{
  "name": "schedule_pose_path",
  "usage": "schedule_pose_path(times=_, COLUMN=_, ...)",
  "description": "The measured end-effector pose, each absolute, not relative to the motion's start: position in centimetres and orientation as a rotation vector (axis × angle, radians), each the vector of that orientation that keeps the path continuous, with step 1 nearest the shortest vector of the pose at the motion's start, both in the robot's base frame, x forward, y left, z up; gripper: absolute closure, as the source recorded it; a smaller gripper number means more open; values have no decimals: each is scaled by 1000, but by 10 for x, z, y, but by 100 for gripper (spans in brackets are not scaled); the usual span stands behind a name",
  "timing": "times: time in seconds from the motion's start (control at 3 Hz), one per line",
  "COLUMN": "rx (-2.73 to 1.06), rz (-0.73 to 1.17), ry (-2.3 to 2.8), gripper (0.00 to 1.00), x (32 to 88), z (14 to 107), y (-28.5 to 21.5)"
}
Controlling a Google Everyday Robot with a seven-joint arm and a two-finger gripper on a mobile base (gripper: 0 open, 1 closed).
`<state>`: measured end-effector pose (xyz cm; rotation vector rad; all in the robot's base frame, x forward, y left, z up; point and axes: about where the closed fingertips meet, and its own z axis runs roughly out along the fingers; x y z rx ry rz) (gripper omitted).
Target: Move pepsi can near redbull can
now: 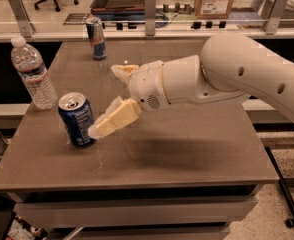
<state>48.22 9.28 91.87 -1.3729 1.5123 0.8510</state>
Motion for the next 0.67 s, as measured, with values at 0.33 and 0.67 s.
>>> schedule_pose_path(times=0.33, rx=-1322, rz=890, ry=1520, gripper=0, x=482, z=913, y=109)
schedule_pose_path(times=0.67, rx=-1303, rz=888, ry=1496, gripper=0, x=479, z=906, y=124)
